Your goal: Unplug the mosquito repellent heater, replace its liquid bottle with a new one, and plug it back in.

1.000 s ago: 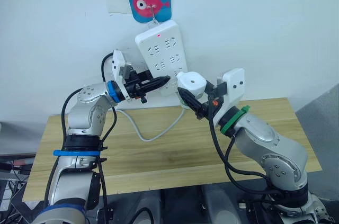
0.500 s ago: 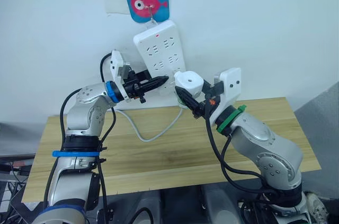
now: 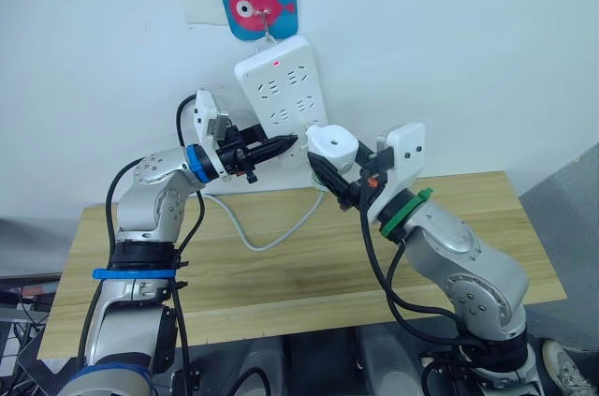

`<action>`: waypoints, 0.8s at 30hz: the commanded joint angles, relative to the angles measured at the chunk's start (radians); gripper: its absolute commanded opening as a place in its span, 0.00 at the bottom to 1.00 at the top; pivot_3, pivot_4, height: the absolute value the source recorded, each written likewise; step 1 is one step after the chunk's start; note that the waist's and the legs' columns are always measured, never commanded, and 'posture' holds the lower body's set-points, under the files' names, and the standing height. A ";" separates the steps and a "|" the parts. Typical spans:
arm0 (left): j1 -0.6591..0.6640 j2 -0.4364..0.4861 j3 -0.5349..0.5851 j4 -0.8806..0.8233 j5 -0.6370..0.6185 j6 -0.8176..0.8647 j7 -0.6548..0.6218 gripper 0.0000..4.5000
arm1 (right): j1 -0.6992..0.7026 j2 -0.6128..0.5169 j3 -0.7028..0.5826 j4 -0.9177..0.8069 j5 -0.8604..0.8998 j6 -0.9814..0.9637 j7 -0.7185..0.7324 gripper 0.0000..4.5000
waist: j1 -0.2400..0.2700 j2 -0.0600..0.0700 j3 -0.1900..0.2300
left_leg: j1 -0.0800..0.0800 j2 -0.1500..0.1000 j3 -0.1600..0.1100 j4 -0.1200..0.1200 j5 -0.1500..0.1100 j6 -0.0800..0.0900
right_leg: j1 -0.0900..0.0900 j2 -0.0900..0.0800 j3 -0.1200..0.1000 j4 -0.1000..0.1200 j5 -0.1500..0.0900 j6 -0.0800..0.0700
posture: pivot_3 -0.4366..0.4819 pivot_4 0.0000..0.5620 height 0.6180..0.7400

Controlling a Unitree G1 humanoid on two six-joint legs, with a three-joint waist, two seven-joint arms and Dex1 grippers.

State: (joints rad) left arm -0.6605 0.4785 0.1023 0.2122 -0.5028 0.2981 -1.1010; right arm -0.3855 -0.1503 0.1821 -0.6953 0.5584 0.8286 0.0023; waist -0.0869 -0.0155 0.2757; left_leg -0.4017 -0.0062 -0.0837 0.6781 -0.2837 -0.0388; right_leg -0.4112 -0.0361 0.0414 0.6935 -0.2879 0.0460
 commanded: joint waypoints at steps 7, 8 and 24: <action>0.007 -0.013 -0.014 -0.049 -0.017 0.016 -0.016 0.29 | -0.073 0.059 0.018 0.081 -0.091 -0.040 0.001 0.68 | -0.004 0.000 0.000 | 0.001 0.000 0.000 0.000 0.000 0.000 | 0.000 0.000 0.001 0.003 0.000 0.000 | 0.39 0.45 1.00; 0.007 -0.014 -0.014 -0.051 -0.018 0.017 -0.017 0.29 | -0.081 0.063 0.020 0.091 -0.101 -0.041 0.002 0.68 | -0.005 0.000 0.000 | 0.002 0.001 0.000 0.000 0.000 0.000 | 0.000 0.001 0.001 0.003 0.000 0.000 | 0.39 0.46 1.00; 0.014 -0.028 -0.002 -0.072 -0.018 0.040 -0.018 0.29 | -0.118 0.103 0.058 0.151 -0.192 -0.057 0.025 0.68 | -0.013 0.000 0.000 | 0.004 0.016 -0.003 0.000 0.004 -0.006 | 0.000 0.017 -0.002 0.007 0.006 -0.010 | 0.40 0.46 1.00</action>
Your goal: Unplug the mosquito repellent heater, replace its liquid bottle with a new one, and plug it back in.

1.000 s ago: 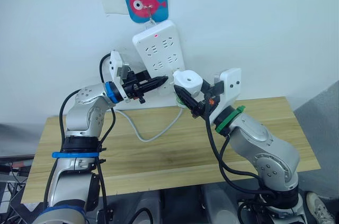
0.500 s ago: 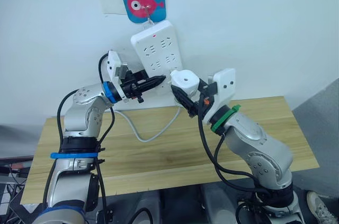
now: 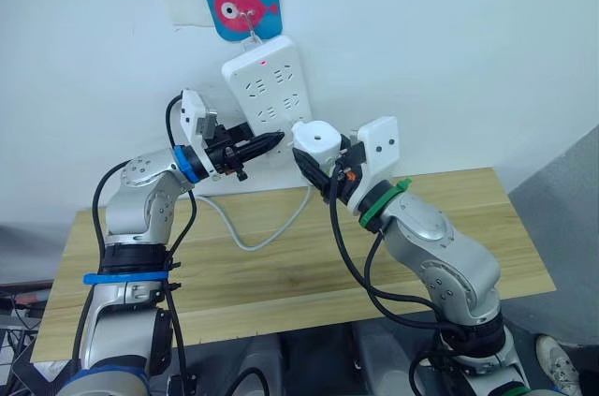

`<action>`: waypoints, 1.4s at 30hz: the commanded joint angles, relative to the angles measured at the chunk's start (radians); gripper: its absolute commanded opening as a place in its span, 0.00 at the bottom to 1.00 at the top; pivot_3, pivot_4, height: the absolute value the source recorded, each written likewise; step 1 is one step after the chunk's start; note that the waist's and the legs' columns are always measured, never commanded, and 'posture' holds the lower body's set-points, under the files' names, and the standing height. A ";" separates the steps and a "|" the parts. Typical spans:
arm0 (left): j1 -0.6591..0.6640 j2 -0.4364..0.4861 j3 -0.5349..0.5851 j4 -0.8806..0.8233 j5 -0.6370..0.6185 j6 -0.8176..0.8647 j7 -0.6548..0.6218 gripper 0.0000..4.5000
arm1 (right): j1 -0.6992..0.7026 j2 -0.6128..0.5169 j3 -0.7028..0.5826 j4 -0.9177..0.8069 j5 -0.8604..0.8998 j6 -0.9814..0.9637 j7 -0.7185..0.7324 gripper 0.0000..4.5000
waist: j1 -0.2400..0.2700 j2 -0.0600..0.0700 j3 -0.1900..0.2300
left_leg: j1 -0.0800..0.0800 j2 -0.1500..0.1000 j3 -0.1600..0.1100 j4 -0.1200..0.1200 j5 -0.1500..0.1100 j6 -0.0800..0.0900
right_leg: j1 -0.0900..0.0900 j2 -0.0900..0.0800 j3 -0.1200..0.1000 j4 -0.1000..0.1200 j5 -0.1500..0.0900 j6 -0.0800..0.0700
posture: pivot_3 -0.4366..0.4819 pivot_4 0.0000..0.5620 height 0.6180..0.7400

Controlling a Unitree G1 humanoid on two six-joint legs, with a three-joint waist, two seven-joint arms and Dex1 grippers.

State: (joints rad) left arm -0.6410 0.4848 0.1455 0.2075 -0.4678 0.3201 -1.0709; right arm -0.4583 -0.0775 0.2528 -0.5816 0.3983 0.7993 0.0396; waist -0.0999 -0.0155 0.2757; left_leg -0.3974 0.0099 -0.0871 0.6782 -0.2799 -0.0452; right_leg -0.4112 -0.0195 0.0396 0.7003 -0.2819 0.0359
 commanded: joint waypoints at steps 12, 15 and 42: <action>-0.003 -0.034 -0.044 -0.070 -0.052 0.019 -0.053 0.29 | 0.007 0.141 -0.079 0.019 0.049 0.078 -0.015 0.68 | 0.001 0.000 0.000 | 0.000 0.002 0.002 0.000 0.000 -0.001 | 0.000 0.001 0.000 0.000 0.000 -0.001 | 0.40 0.45 1.00; -0.001 -0.033 -0.045 -0.071 -0.051 0.018 -0.055 0.29 | -0.002 0.179 -0.120 0.024 0.069 0.092 -0.024 0.68 | 0.001 0.000 0.000 | 0.000 0.002 0.001 0.000 0.000 -0.001 | 0.000 0.001 0.000 0.000 0.000 -0.001 | 0.40 0.45 1.00; -0.004 -0.041 -0.046 -0.068 -0.051 0.025 -0.054 0.29 | -0.010 0.159 -0.076 0.031 0.011 0.021 0.024 0.68 | 0.000 0.000 0.000 | 0.000 0.002 0.003 -0.001 0.001 -0.001 | -0.001 0.002 0.001 -0.001 0.000 -0.001 | 0.39 0.45 1.00</action>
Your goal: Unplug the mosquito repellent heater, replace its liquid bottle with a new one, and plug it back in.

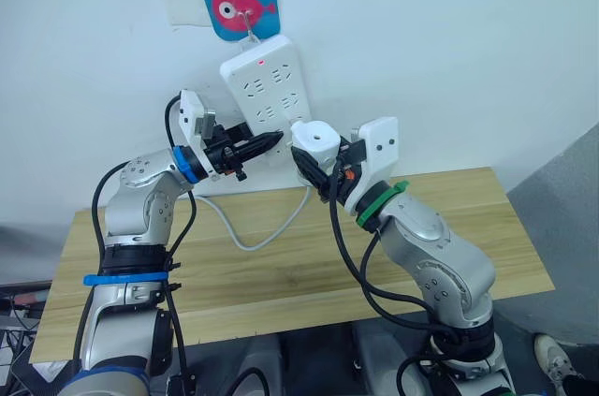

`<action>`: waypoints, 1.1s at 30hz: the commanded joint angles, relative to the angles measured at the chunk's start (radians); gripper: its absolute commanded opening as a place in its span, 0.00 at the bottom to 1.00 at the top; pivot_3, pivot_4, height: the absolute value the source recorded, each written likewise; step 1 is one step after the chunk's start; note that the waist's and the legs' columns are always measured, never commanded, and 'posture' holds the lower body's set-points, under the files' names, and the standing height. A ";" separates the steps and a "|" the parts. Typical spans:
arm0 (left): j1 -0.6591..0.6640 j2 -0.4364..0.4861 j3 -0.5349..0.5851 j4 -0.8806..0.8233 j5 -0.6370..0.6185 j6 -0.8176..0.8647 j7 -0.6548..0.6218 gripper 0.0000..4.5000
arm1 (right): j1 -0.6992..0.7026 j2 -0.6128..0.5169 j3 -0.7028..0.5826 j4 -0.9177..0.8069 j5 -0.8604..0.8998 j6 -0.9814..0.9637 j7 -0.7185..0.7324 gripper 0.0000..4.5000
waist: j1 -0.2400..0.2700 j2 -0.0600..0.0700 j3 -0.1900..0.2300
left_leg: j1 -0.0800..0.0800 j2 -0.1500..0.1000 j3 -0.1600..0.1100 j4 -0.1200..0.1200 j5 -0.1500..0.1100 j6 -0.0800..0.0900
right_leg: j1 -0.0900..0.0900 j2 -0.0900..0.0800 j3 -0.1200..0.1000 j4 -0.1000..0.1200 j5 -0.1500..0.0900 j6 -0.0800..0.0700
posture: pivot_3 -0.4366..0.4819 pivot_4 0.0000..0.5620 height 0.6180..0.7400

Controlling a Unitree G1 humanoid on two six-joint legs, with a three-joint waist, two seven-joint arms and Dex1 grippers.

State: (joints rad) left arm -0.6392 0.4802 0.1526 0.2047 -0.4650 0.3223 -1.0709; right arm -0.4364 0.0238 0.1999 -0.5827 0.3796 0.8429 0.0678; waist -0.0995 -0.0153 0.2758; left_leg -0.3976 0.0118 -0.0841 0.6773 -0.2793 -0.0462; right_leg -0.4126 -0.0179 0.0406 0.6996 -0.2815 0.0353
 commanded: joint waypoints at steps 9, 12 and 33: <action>-0.014 -0.037 -0.049 -0.059 -0.061 0.051 -0.056 0.29 | 0.005 0.044 -0.049 -0.021 0.059 0.016 0.005 0.68 | 0.001 0.000 0.000 | 0.000 0.000 0.000 0.000 0.000 0.000 | 0.000 0.000 0.000 0.000 0.000 0.000 | 0.38 0.46 1.00; -0.019 -0.043 -0.043 -0.056 -0.075 0.083 -0.047 0.29 | 0.002 0.044 -0.060 -0.028 0.066 0.029 -0.001 0.68 | 0.002 0.000 0.000 | -0.001 0.000 0.000 0.000 0.000 0.000 | 0.000 0.000 0.000 -0.001 0.000 0.000 | 0.38 0.46 1.00; -0.056 -0.032 -0.028 -0.028 -0.112 0.232 -0.062 0.29 | -0.068 -0.004 -0.157 -0.129 0.111 0.269 -0.045 0.68 | 0.010 0.000 0.000 | -0.001 -0.001 0.000 -0.001 0.003 -0.005 | 0.000 0.000 -0.001 -0.002 0.000 0.000 | 0.37 0.44 1.00</action>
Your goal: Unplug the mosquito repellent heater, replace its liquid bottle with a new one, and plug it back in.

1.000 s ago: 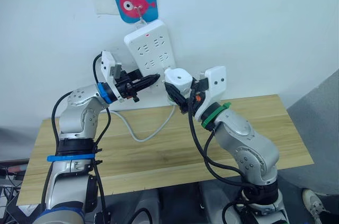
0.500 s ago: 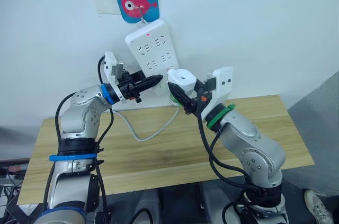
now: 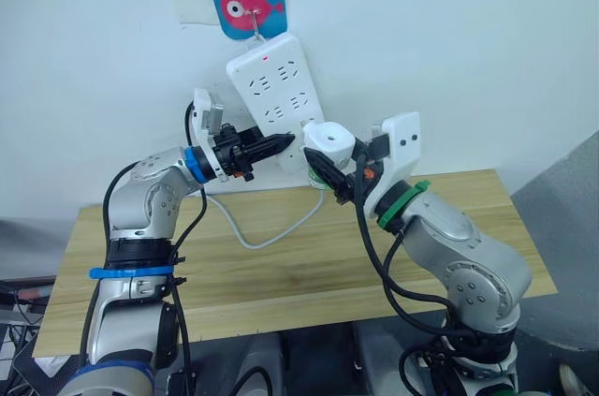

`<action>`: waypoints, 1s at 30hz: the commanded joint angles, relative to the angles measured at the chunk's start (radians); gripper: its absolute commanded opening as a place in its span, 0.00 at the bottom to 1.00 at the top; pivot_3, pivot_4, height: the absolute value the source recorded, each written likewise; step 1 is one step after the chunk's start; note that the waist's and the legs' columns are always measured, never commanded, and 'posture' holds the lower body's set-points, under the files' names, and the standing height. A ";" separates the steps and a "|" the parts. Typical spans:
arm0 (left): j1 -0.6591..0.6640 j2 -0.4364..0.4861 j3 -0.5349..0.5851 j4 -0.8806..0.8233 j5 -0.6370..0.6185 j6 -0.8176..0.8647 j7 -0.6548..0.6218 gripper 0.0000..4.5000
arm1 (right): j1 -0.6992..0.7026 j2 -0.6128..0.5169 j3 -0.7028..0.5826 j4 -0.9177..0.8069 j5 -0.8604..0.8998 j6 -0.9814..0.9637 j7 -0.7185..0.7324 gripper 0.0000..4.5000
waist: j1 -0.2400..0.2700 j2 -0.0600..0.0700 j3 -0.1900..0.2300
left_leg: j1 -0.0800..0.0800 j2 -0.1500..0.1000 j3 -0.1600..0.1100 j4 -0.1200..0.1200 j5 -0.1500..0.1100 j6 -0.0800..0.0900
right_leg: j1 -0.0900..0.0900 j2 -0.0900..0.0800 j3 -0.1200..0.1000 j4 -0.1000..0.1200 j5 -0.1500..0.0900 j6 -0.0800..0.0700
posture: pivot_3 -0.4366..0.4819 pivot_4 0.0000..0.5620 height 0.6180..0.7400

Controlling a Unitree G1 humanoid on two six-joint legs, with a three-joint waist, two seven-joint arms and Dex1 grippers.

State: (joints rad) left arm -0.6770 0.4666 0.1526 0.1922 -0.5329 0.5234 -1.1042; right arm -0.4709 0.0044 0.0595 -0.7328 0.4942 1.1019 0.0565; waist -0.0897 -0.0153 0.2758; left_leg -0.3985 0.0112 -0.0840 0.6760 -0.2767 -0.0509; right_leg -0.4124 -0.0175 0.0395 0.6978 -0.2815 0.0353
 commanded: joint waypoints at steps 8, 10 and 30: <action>-0.017 -0.021 -0.029 -0.024 -0.048 0.036 -0.029 0.29 | -0.056 0.042 -0.017 0.042 -0.007 0.002 -0.040 0.68 | 0.000 0.000 0.000 | 0.000 0.000 0.000 0.000 0.000 0.000 | 0.000 0.000 0.000 0.000 0.000 0.000 | 0.37 0.43 1.00; -0.016 -0.022 -0.030 -0.026 -0.049 0.035 -0.031 0.29 | -0.062 0.088 -0.038 0.057 0.014 -0.017 -0.046 0.68 | 0.000 0.000 0.000 | 0.000 0.000 0.000 0.000 0.000 0.000 | 0.000 0.000 0.000 0.000 0.000 0.000 | 0.37 0.43 1.00; -0.009 -0.022 -0.030 -0.026 -0.040 0.022 -0.033 0.29 | 0.029 0.032 0.016 0.024 0.017 -0.116 -0.013 0.68 | 0.000 0.000 0.000 | 0.000 0.000 0.001 -0.001 0.001 -0.001 | 0.000 0.000 0.000 -0.001 0.000 -0.001 | 0.38 0.42 1.00</action>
State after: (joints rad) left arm -0.6767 0.4610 0.1534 0.1942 -0.5354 0.5231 -1.1111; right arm -0.4481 0.0388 0.0571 -0.7160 0.5190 0.9858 0.0500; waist -0.0893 -0.0155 0.2757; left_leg -0.3988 0.0114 -0.0829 0.6746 -0.2761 -0.0519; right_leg -0.4128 -0.0172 0.0397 0.6968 -0.2810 0.0347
